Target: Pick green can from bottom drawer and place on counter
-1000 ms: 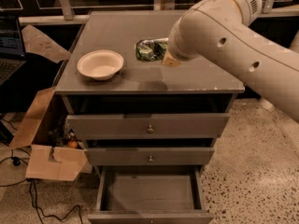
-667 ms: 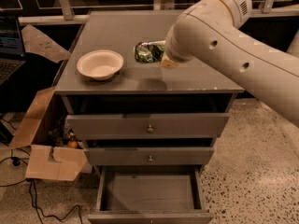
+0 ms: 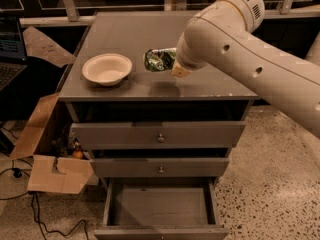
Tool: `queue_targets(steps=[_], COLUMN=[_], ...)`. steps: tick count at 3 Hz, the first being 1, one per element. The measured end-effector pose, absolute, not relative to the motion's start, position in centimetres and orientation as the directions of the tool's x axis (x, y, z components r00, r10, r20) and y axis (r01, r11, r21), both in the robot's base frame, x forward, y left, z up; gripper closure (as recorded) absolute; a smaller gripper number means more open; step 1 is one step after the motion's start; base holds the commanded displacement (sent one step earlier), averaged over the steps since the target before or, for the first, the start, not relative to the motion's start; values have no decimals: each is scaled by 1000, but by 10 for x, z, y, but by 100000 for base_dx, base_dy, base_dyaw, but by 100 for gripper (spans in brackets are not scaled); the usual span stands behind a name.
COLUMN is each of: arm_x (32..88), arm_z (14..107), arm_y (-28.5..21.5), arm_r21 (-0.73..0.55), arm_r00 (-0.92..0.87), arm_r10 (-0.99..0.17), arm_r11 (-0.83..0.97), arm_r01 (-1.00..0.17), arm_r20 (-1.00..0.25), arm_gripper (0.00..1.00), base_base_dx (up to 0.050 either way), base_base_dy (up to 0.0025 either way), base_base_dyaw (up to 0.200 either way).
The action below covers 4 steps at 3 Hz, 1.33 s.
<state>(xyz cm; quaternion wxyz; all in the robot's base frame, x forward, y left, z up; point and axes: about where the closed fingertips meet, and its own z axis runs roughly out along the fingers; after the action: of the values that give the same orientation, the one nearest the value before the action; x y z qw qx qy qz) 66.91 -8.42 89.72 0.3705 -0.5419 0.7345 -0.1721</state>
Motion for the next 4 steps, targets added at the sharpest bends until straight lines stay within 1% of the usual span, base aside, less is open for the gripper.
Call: queue_targets(steps=[2, 3, 4], arm_x=[669, 669, 669], arm_z=[897, 897, 897], arm_y=[-84, -84, -84], arm_r21=[-654, -654, -654], arm_r00=[-138, -138, -138], arm_r10=[-924, -924, -924], arm_r11=[353, 353, 353], arm_r01=[-669, -669, -669], arm_r20=[-358, -358, -358], arm_gripper=[26, 4, 0], base_base_dx=[0, 0, 0], base_base_dy=[0, 0, 0], base_base_dyaw=[0, 0, 0])
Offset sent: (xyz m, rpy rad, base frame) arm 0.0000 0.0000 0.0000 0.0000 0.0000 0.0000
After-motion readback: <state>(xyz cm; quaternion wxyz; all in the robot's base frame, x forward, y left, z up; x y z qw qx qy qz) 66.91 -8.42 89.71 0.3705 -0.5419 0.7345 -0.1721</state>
